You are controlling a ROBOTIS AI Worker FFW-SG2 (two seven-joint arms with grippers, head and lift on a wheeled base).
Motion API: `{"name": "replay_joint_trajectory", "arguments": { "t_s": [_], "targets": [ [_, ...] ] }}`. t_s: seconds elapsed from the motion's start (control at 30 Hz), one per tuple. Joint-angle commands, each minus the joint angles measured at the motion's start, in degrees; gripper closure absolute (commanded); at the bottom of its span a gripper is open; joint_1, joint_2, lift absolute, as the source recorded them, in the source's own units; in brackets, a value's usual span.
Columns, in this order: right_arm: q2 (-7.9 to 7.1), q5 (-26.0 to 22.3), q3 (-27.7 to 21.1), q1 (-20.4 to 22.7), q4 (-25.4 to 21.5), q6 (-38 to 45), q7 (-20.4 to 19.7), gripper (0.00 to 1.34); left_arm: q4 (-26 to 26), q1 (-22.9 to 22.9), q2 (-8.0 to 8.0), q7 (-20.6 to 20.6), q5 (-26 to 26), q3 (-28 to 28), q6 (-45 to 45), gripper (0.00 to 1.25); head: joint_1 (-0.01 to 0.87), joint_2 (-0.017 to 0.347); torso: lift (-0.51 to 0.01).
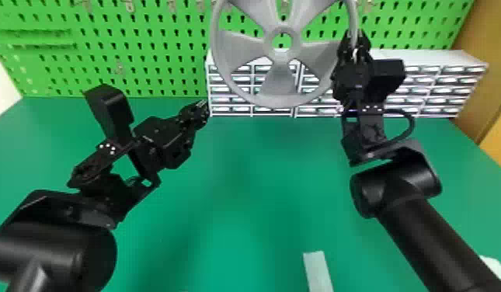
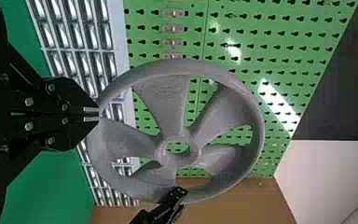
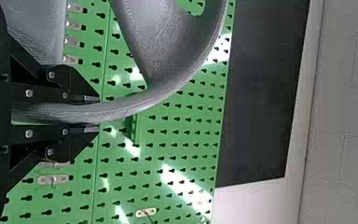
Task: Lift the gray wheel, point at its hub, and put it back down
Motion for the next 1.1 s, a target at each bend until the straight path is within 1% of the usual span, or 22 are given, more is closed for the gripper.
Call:
{"name": "replay_joint_trajectory", "arguments": {
  "t_s": [0.0,0.17,0.3,0.37,0.5,0.8,0.9,1.07],
  "targets": [
    [0.08,1.1,-0.5,0.1,0.0,0.1,0.0,1.24,0.0,-0.8,0.26,0.5,-0.9,-1.1,0.0,1.22,0.692,0.048,-0.088],
    [0.43,1.3,-0.4,0.1,0.0,0.9,0.0,1.24,0.0,-2.3,0.35,2.2,-1.7,-3.4,-0.1,1.22,0.692,0.048,-0.088],
    [0.70,2.1,-0.3,0.1,0.0,1.0,-0.1,1.27,1.5,-4.7,0.17,2.4,-2.9,-6.3,-1.0,1.22,0.692,0.048,-0.088],
    [0.87,2.6,-0.2,0.1,0.0,1.0,-0.1,1.33,2.6,-5.9,0.17,2.5,-2.9,-7.8,-1.7,1.22,0.692,0.048,-0.088],
    [0.96,3.2,0.2,0.0,-0.1,1.0,-0.1,1.32,4.5,-7.8,-0.09,3.0,-2.7,-9.5,-3.2,1.22,0.692,0.048,-0.088],
    [1.05,3.5,1.0,-0.1,0.0,0.9,-0.1,1.32,11.1,-12.5,-0.36,5.5,-2.4,-12.2,-8.0,1.22,0.692,0.048,-0.088],
    [1.05,3.6,1.6,-0.3,0.0,0.8,-0.1,1.32,12.7,-13.6,-0.36,5.9,-2.5,-12.8,-9.0,1.22,0.692,0.048,-0.088],
    [1.14,3.5,2.1,-0.3,0.0,0.7,-0.1,1.32,15.8,-15.1,-0.36,7.9,-3.4,-14.1,-11.2,1.22,0.692,0.048,-0.088]
  ]
}}
